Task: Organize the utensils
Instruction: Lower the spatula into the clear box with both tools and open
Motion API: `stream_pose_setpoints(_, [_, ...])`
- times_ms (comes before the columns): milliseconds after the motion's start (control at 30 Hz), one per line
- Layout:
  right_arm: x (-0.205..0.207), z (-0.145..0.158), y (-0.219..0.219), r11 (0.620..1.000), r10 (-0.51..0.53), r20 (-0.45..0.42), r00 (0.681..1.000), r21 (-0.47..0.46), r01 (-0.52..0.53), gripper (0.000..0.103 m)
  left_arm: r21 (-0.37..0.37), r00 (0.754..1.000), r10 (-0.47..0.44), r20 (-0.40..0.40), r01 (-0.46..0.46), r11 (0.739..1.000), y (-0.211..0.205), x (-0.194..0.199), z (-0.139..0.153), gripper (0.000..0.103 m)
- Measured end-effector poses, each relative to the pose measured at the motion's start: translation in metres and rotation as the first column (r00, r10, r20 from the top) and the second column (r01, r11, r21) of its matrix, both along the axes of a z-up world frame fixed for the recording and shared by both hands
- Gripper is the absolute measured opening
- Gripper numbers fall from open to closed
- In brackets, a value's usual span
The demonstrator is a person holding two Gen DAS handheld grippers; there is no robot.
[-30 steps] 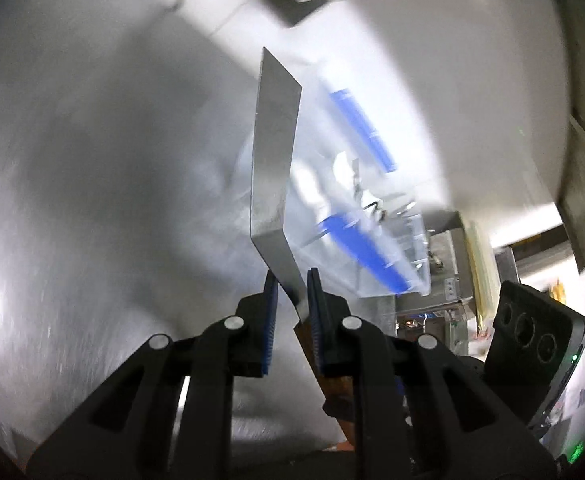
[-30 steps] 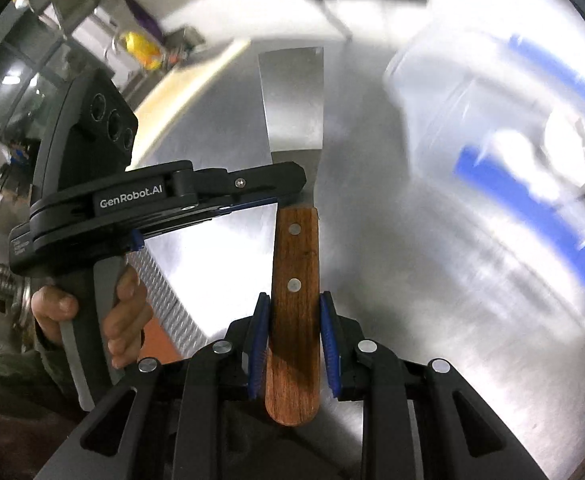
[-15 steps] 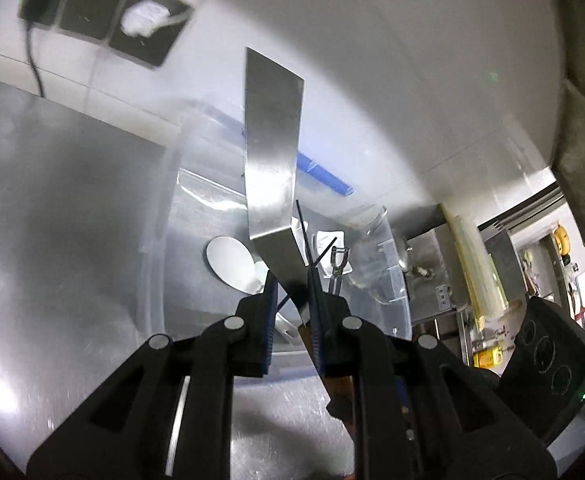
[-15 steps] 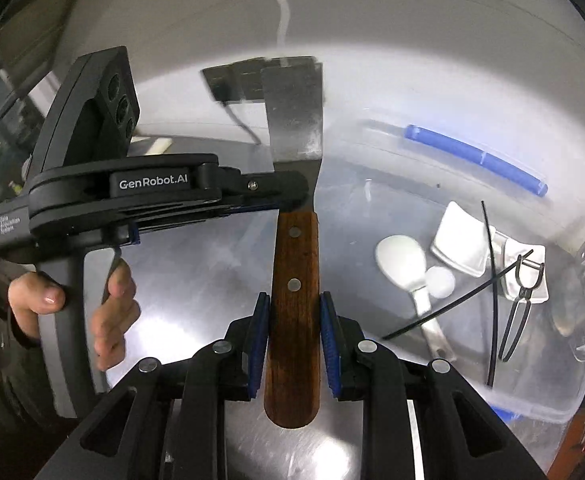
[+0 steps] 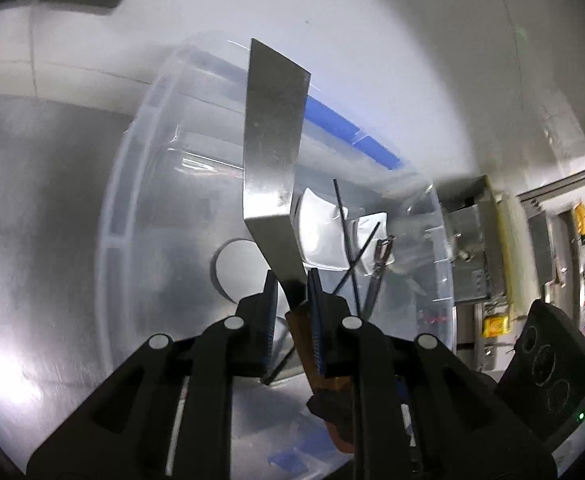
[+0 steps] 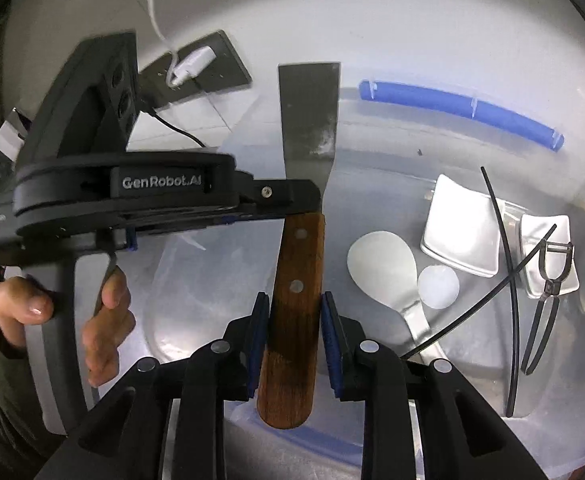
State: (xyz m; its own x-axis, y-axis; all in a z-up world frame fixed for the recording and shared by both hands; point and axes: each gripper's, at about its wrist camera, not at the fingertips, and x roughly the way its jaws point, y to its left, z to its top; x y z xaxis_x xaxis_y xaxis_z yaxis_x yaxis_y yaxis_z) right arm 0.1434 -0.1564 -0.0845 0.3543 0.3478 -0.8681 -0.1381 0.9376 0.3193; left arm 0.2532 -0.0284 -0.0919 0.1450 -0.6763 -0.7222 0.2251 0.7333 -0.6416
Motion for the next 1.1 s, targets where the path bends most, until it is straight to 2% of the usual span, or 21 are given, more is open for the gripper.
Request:
stream_pose_setpoints(200, [0.009,-0.022,-0.012,0.998,-0.035,-0.076,0.997,0.04,0.038,0.027,0.082,0.999,-0.045,-0.006,0.045,0.996,-0.022,0.004,-0.01,0.014])
stream_pose_setpoints(367, [0.015,-0.034,-0.023,0.992,-0.074,-0.137,0.988,0.091,0.087,0.027,0.196,0.998,-0.056,-0.025,0.06,0.979,-0.038,0.004,-0.02,0.014])
stream_pose_setpoints(467, [0.018,-0.04,-0.031,0.991,-0.108,-0.157,0.982,0.066,0.12,0.027,0.239,0.996,-0.064,-0.056,0.076,0.968,-0.041,0.005,-0.027,0.014])
stream_pose_setpoints(567, [0.022,-0.046,-0.038,0.988,-0.122,-0.19,0.974,0.071,0.137,0.022,0.295,0.996,-0.07,-0.05,0.081,0.952,-0.046,0.003,-0.031,0.014])
stream_pose_setpoints(767, [0.026,-0.053,-0.033,0.99,-0.121,-0.209,0.97,0.039,0.132,0.023,0.326,0.996,-0.061,-0.058,0.077,0.942,-0.05,0.001,-0.037,0.014])
stream_pose_setpoints(900, [0.022,-0.045,-0.033,0.991,-0.131,-0.17,0.977,0.014,0.136,0.023,0.329,0.998,-0.047,-0.028,0.054,0.943,-0.044,-0.006,-0.03,0.014])
stream_pose_setpoints(1033, [0.005,-0.012,-0.034,0.991,-0.129,-0.054,0.99,-0.045,0.126,0.025,0.324,0.997,-0.025,0.073,0.0,0.946,-0.038,-0.021,0.003,0.014])
stream_pose_setpoints(1100, [-0.005,0.003,-0.036,0.99,-0.126,-0.001,0.992,-0.071,0.125,0.027,0.285,0.994,-0.027,0.106,-0.004,0.958,-0.035,-0.034,0.022,0.014])
